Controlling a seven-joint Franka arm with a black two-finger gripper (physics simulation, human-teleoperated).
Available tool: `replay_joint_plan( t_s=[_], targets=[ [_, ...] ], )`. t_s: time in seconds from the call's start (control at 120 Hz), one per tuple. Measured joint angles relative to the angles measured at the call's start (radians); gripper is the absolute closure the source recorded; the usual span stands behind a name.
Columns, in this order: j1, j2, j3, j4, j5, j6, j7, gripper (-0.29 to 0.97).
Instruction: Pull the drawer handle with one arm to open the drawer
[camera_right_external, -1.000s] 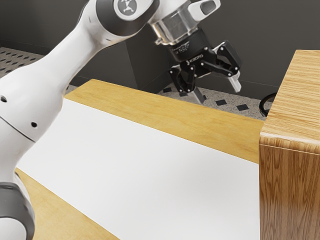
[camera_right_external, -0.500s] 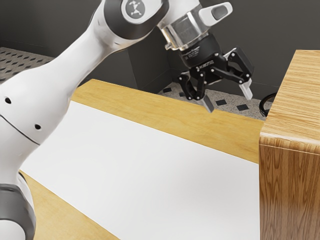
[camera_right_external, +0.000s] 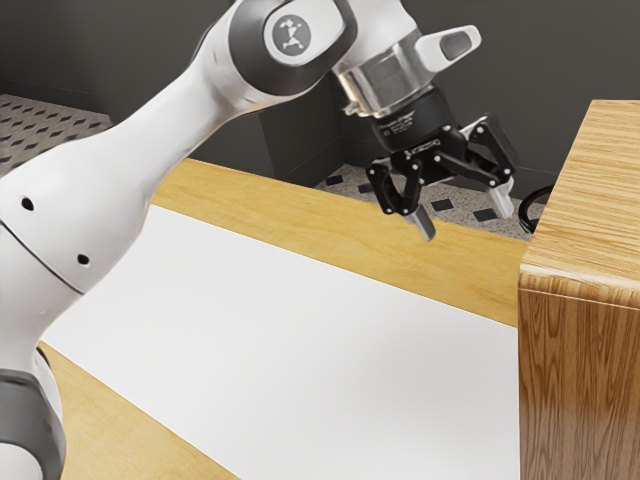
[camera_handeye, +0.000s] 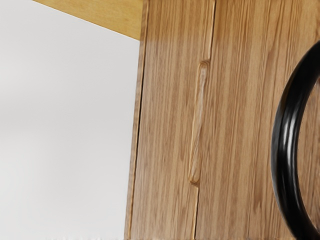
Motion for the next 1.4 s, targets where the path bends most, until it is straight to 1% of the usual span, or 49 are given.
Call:
replay_joint_plan(
  t_s=[0.2,0.358,0.475,0.783,1.4],
  targets=[
    [0.000,0.001,-0.020,0.002,0.003,0.017,0.000,0.00],
    [0.008,0.043,-0.015,0.034,0.006,0.040,0.001,0.00],
    [0.002,0.055,-0.017,0.060,0.008,0.048,0.001,0.00],
    [-0.019,0.086,-0.032,0.068,0.007,0.072,0.002,0.00],
    [-0.005,0.087,-0.020,0.051,0.042,0.056,0.000,0.00]
  ],
)
